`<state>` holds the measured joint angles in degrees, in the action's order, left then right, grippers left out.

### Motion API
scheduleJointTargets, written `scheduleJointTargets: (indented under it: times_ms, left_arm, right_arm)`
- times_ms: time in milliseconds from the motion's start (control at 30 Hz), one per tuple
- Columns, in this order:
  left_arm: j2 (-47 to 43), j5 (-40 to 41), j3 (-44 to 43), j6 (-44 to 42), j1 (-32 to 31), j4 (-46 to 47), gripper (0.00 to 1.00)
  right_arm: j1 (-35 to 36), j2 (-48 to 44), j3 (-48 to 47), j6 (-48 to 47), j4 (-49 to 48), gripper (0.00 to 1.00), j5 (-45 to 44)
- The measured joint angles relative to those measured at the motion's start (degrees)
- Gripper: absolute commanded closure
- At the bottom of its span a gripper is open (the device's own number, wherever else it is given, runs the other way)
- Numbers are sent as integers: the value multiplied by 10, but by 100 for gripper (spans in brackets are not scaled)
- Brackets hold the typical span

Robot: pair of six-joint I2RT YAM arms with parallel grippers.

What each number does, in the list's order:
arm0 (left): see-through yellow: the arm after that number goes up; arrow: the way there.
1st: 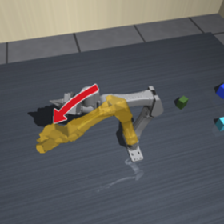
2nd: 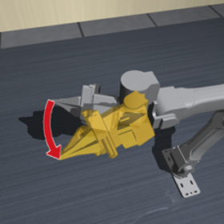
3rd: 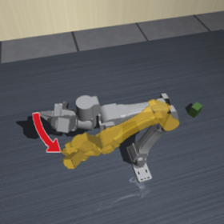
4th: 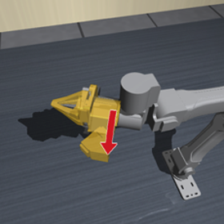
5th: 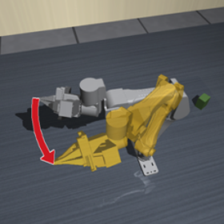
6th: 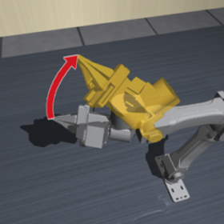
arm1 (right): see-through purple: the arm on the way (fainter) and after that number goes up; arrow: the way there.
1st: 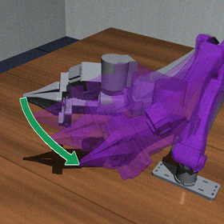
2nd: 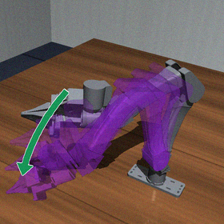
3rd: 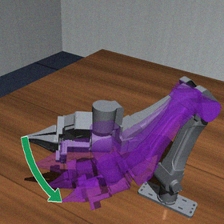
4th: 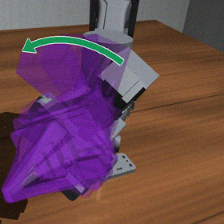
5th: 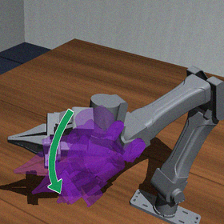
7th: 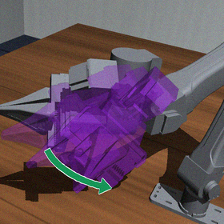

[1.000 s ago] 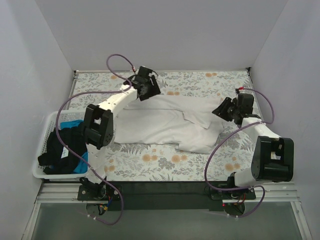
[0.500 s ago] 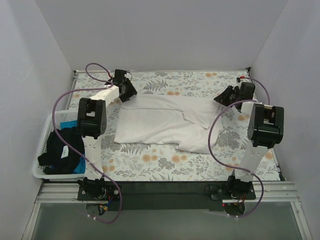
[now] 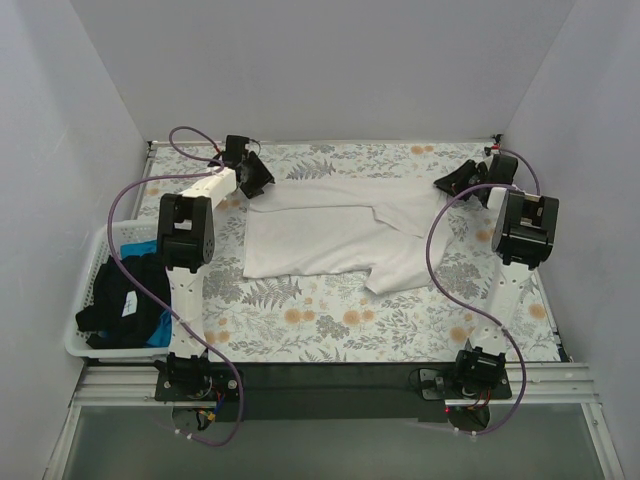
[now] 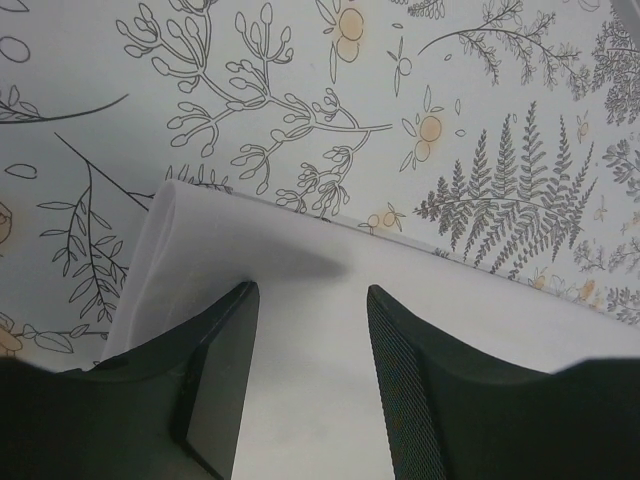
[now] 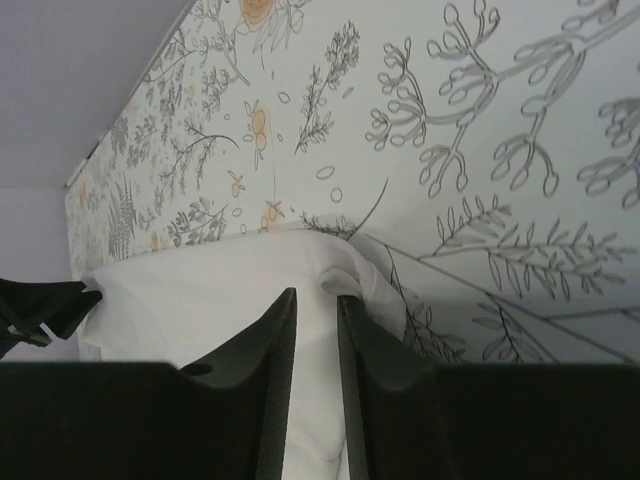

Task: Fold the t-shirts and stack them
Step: Fold the tshirt

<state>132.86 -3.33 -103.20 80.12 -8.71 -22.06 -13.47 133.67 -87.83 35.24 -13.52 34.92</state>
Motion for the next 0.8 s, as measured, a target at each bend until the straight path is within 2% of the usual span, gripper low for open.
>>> scheduleJointTargets:
  times_ms: [100,233,367,533,733,800]
  left_arm:
    - [4,-10,-8,7,3,2,45]
    - [1,-13,-9,3,3,6,38]
    - [-13,3,-2,-10,5,-5,34]
    - [-97,34,53,-28,6,-19,28]
    - [-324,72,184,-24,-22,-46,25]
    - [-420,82,254,-16,-43,-49,24]
  right_arm:
    - [-1,28,-47,8,5,67,17]
    - [0,29,-58,5,17,60,18]
    - [0,-13,-34,-12,41,45,-1]
    - [6,-162,49,-58,90,38,-48]
    - [43,-407,217,-101,127,34,-136]
    - [64,-477,279,-104,151,31,-163]
